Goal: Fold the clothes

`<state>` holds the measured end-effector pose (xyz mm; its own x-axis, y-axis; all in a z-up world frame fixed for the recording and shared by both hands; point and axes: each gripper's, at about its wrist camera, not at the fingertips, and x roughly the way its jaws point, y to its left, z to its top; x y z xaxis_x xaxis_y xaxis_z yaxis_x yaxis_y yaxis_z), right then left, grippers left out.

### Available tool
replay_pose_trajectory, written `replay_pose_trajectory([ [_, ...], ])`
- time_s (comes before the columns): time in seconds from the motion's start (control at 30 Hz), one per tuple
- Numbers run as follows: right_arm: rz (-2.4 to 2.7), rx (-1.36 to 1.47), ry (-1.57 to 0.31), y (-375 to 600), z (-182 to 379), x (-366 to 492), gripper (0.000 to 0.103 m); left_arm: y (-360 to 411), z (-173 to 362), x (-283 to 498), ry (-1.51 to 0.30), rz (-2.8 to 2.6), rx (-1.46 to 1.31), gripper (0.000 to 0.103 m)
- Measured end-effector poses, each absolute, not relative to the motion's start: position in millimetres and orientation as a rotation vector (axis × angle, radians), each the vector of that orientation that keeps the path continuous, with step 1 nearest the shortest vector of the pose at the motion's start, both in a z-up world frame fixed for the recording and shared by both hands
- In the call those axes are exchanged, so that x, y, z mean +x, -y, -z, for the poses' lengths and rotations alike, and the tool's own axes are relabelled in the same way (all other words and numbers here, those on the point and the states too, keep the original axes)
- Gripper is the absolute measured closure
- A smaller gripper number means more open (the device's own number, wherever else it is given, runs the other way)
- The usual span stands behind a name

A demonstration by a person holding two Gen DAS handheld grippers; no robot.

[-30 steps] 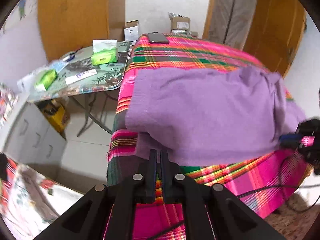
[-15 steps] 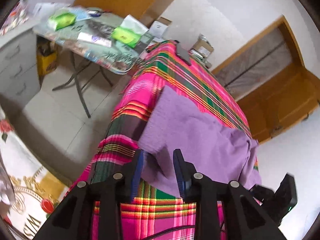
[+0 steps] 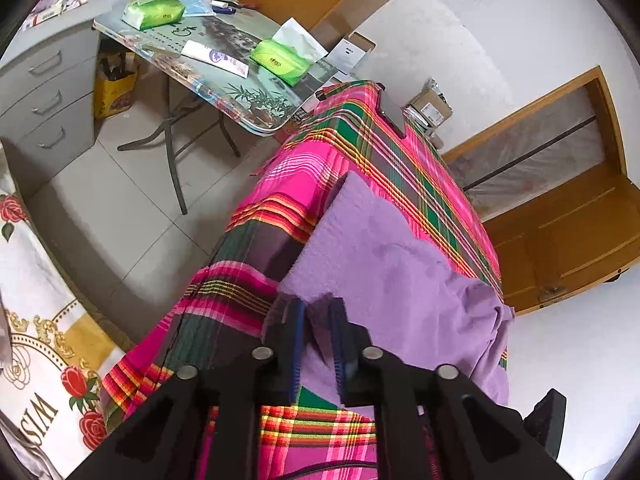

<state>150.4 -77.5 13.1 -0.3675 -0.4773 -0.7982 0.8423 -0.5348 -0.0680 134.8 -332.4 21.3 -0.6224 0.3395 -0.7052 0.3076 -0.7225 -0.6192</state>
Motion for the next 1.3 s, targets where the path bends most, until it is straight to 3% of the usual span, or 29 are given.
replay_pose_trajectory([
  [0.1, 2.002, 0.926, -0.602, 74.9, -18.6, 151.8, 0.100, 332.3, -27.2, 137.9, 1.168, -2.583, -1.331, 0.101],
  [0.33, 2.035, 0.833, -0.592, 59.6, -49.1, 162.0, 0.100, 325.4, -35.6, 142.1, 1.154, -2.583, -1.317, 0.103],
  [0.4, 2.043, 0.827, -0.594, 56.9, -51.5, 161.6, 0.100, 328.0, -32.0, 140.1, 1.194, -2.587, -1.334, 0.097],
  [0.47, 2.050, 0.838, -0.594, 56.1, -48.9, 158.7, 0.100, 333.7, -25.0, 138.2, 1.268, -2.558, -1.367, 0.078],
  [0.63, 2.050, 0.904, -0.602, 54.0, -32.7, 153.1, 0.100, 340.4, -12.8, 134.2, 1.346, -2.524, -1.425, 0.075],
  [0.8, 2.037, 0.896, -0.577, 55.4, -34.8, 152.6, 0.100, 338.4, -12.0, 130.1, 1.367, -2.509, -1.431, 0.075],
  [0.87, 2.028, 0.894, -0.591, 57.8, -32.7, 154.5, 0.100, 335.9, -14.0, 129.5, 1.340, -2.536, -1.416, 0.088],
  [0.93, 2.023, 0.893, -0.598, 57.9, -30.4, 157.2, 0.100, 332.9, -16.9, 129.9, 1.286, -2.585, -1.423, 0.093],
  [1.3, 1.981, 0.846, -0.584, 56.1, -46.0, 177.8, 0.100, 335.0, -19.8, 141.6, 1.197, -2.703, -1.431, 0.095],
])
